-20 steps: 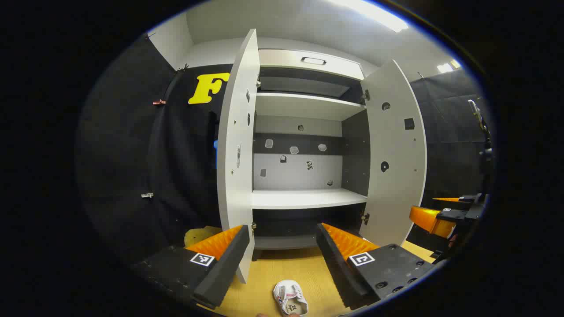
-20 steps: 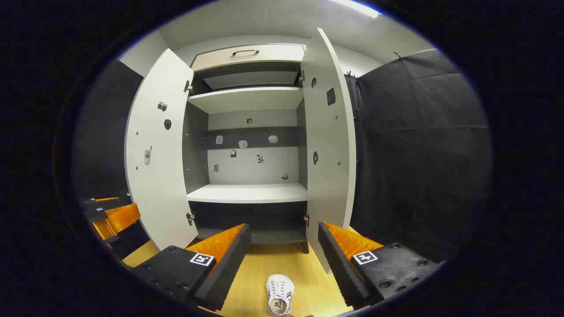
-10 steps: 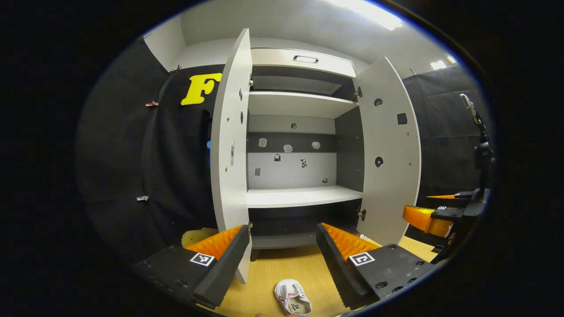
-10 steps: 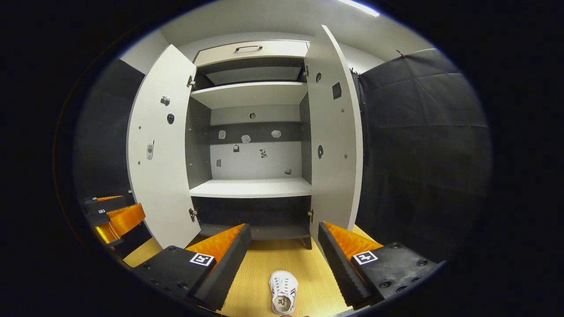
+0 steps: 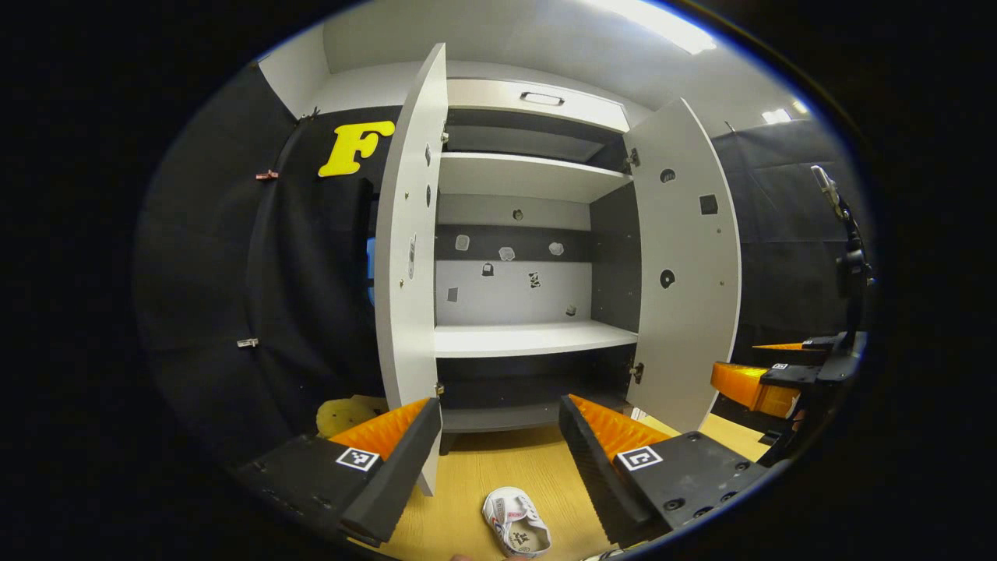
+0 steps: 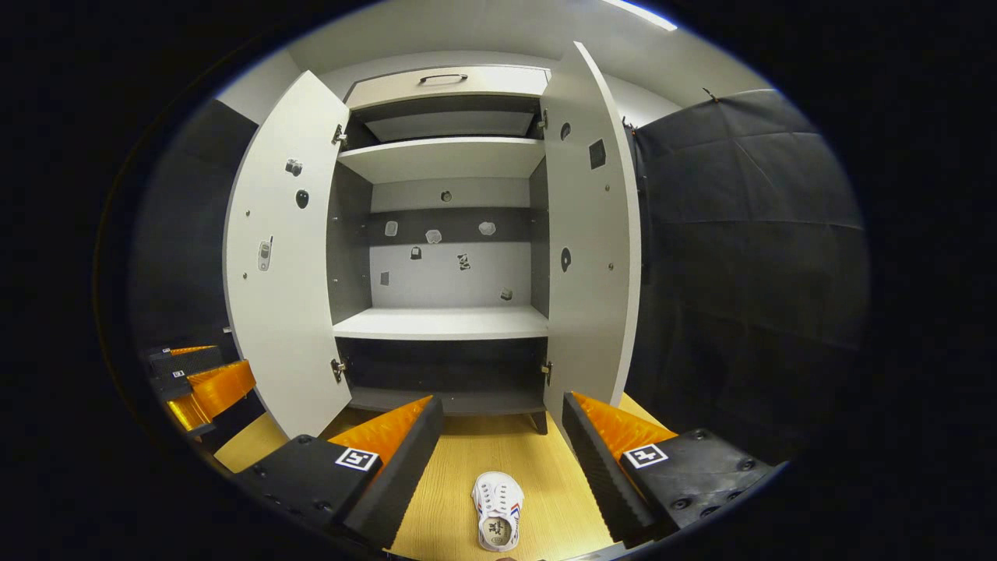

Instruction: Grab one shoe with the right hand and put it into the shoe cabinet, grab the other shoe with the left hand and put it into the shoe cabinet; then close the right door with the right hand and the left door with the left hand.

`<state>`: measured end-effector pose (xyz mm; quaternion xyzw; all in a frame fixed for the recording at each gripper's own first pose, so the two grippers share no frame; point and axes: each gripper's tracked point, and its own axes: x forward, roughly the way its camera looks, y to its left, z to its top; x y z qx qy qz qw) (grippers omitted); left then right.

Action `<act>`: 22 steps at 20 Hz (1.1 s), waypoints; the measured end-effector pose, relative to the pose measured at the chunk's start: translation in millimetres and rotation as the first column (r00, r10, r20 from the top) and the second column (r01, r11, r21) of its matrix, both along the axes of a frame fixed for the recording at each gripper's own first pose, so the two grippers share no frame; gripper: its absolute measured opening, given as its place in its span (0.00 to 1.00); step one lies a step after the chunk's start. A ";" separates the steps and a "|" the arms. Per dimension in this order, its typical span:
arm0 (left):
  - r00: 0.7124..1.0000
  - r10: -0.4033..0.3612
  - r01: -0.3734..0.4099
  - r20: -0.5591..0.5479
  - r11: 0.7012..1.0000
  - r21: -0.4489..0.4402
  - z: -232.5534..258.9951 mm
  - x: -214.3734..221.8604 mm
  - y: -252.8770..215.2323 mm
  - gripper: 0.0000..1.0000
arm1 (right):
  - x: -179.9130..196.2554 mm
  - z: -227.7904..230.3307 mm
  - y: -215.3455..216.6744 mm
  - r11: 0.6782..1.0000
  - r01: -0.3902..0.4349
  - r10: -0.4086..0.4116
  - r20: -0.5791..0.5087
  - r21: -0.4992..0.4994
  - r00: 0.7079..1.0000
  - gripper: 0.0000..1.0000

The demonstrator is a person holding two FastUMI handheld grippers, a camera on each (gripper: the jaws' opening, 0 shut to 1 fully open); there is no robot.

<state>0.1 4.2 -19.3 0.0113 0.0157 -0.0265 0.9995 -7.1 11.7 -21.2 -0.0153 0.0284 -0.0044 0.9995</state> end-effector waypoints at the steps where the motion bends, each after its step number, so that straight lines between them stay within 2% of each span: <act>1: 1.000 0.000 0.000 0.000 1.000 0.001 -0.5 0.1 1.4 0.95 | 0.3 0.0 0.6 1.000 0.000 0.000 -0.001 -0.001 1.000 0.98; 9: 1.000 0.009 -0.009 -0.008 1.000 0.000 -6.2 1.1 7.8 0.95 | 5.9 -17.0 12.6 1.000 -0.028 0.028 -0.057 0.000 0.998 0.98; 13: 1.000 0.014 -0.014 -0.013 1.000 0.026 -9.1 1.9 11.5 0.95 | 11.7 -47.8 18.8 0.999 -0.038 0.041 -0.154 0.022 0.987 0.98; 17: 0.999 0.029 -0.029 -0.044 0.999 0.021 -20.9 1.7 16.3 0.95 | 10.8 -100.0 27.9 0.997 -0.074 0.077 -0.298 0.024 0.951 0.98; 22: 0.997 0.018 -0.020 -0.069 0.999 -0.032 -30.4 -4.6 19.6 0.95 | -1.0 -187.9 32.3 0.996 -0.062 0.089 -0.488 0.071 0.868 0.99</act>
